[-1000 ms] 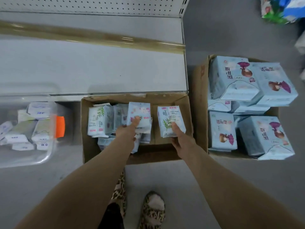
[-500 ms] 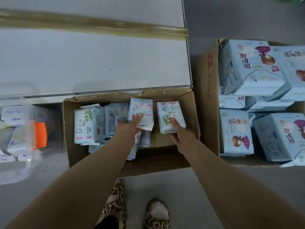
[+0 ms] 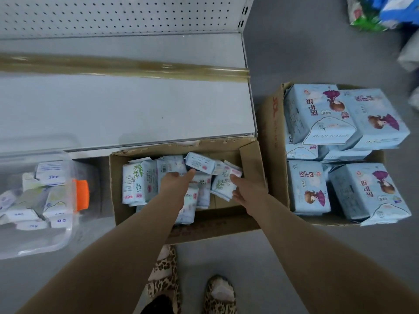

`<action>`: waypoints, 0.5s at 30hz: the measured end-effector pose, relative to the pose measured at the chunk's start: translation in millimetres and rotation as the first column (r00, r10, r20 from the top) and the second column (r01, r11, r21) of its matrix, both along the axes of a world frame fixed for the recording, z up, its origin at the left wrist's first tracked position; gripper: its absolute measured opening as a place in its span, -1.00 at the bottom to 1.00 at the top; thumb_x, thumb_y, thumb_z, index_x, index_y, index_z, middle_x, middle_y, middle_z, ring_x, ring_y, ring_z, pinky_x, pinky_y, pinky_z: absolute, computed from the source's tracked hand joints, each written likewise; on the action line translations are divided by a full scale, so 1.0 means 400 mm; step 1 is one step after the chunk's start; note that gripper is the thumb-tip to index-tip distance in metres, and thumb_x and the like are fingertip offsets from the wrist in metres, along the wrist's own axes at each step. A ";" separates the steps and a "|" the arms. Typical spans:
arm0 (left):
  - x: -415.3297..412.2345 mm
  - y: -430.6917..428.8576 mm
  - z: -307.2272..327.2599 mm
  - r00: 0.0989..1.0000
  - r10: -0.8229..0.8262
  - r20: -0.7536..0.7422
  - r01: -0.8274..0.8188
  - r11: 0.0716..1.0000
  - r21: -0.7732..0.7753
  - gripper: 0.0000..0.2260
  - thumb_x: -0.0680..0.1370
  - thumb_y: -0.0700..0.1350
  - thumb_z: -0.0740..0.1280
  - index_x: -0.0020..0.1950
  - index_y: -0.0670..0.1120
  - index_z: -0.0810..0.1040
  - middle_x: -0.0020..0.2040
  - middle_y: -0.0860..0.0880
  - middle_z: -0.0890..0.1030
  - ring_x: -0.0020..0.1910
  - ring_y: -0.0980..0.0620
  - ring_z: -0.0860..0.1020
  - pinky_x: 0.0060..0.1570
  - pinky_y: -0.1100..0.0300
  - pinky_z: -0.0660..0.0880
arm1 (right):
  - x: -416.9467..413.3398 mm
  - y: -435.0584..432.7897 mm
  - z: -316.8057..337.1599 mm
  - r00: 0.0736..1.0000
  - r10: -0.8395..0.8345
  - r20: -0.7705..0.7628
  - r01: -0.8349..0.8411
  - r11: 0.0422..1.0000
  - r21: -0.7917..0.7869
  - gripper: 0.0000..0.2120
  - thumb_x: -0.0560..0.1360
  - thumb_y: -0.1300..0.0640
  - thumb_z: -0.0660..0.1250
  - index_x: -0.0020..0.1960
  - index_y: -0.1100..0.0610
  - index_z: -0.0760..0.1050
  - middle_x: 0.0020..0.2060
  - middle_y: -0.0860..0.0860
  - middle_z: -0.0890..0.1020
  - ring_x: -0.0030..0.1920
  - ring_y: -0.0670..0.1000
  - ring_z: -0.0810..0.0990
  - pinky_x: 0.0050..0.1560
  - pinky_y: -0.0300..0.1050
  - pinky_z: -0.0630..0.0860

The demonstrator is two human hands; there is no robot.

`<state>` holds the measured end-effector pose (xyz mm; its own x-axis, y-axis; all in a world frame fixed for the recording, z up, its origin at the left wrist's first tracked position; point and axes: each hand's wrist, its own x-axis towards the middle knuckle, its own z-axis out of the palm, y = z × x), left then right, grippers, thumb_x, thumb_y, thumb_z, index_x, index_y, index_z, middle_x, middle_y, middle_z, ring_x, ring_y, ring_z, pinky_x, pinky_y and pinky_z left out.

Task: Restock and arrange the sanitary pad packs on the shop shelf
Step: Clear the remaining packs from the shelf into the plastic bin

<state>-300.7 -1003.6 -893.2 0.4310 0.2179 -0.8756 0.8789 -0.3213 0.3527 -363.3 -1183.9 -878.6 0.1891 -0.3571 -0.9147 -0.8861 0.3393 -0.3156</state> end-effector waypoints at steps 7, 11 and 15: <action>0.038 0.026 0.323 0.958 -0.213 0.195 0.203 0.977 0.069 -0.54 0.47 0.06 0.53 0.28 -0.06 0.50 0.22 -0.11 0.60 0.12 -0.10 0.57 0.08 0.08 0.51 | 0.050 -0.007 0.267 0.869 0.494 0.028 -0.471 0.843 -0.260 -0.61 0.49 -0.20 0.41 0.15 0.04 0.49 -0.07 -0.03 0.63 -0.16 -0.08 0.61 -0.37 -0.27 0.40; 0.072 0.039 0.565 0.905 -0.287 0.315 0.272 0.958 0.092 -0.46 0.46 0.01 0.54 0.37 -0.07 0.45 0.26 -0.09 0.53 0.18 -0.09 0.55 0.13 0.22 0.44 | 0.084 0.002 0.531 0.796 0.601 0.071 -0.534 0.752 -0.387 -0.72 0.51 -0.06 0.43 0.13 -0.03 0.43 -0.08 -0.09 0.56 -0.15 -0.10 0.51 -0.07 -0.21 0.43; 0.069 0.081 0.838 0.796 -0.355 0.490 0.299 0.935 0.192 -0.41 0.46 -0.03 0.52 0.44 -0.03 0.41 0.33 -0.13 0.45 0.06 -0.09 0.57 0.02 0.21 0.45 | 0.090 0.021 0.806 0.647 0.752 0.131 -0.619 0.617 -0.486 -0.33 0.46 -0.06 0.52 0.49 -0.02 0.34 0.42 0.03 0.46 0.33 0.06 0.48 0.29 -0.14 0.41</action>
